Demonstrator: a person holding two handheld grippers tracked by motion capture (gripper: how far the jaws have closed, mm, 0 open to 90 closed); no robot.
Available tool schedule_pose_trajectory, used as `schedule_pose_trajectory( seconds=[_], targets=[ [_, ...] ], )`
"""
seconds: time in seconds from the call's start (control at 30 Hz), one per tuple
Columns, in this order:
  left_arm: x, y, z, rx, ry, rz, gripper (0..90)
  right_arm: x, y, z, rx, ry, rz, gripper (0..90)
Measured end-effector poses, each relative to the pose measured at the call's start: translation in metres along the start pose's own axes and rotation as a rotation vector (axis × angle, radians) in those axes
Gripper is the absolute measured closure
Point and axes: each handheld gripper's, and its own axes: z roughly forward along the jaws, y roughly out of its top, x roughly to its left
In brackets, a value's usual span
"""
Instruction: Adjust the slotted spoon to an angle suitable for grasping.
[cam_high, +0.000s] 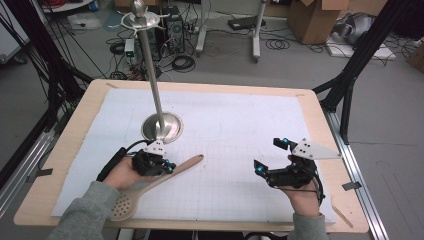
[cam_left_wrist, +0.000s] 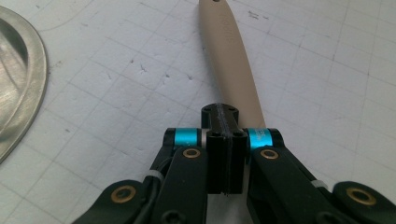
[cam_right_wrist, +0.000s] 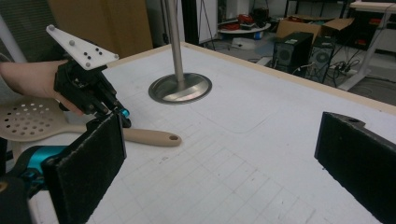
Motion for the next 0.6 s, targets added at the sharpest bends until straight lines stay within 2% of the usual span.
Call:
schedule_pose_trajectory(
  seconds=[0.03, 0.13, 0.2, 0.33, 0.4, 0.47, 0.6],
  targets=[
    [0.0, 0.0, -0.001, 0.002, 0.005, 0.008, 89.5, 0.0, 0.0, 0.0, -0.002, -0.001, -0.003, 0.9],
    [0.0, 0.004, -0.007, -0.04, 0.024, -0.023, 89.5, 0.0, 0.0, 0.0, -0.002, -0.001, -0.001, 0.9],
    [-0.003, 0.006, -0.014, -0.068, 0.031, -0.022, 89.5, -0.001, -0.001, 0.0, -0.001, -0.002, -0.001, 0.9],
    [-0.013, 0.007, -0.029, -0.107, 0.004, -0.019, 89.5, 0.0, -0.001, 0.002, 0.005, 0.0, 0.0, 0.9],
    [-0.018, 0.005, -0.033, -0.108, 0.016, -0.022, 89.5, 0.001, -0.001, 0.002, 0.007, 0.002, -0.001, 0.9],
    [-0.024, 0.002, -0.037, -0.08, 0.029, -0.018, 89.5, 0.002, 0.0, 0.002, 0.007, 0.004, -0.004, 0.9],
    [-0.035, -0.004, -0.044, -0.036, 0.035, 0.023, 89.5, 0.003, 0.0, 0.003, 0.006, 0.007, -0.008, 0.9]
  ],
)
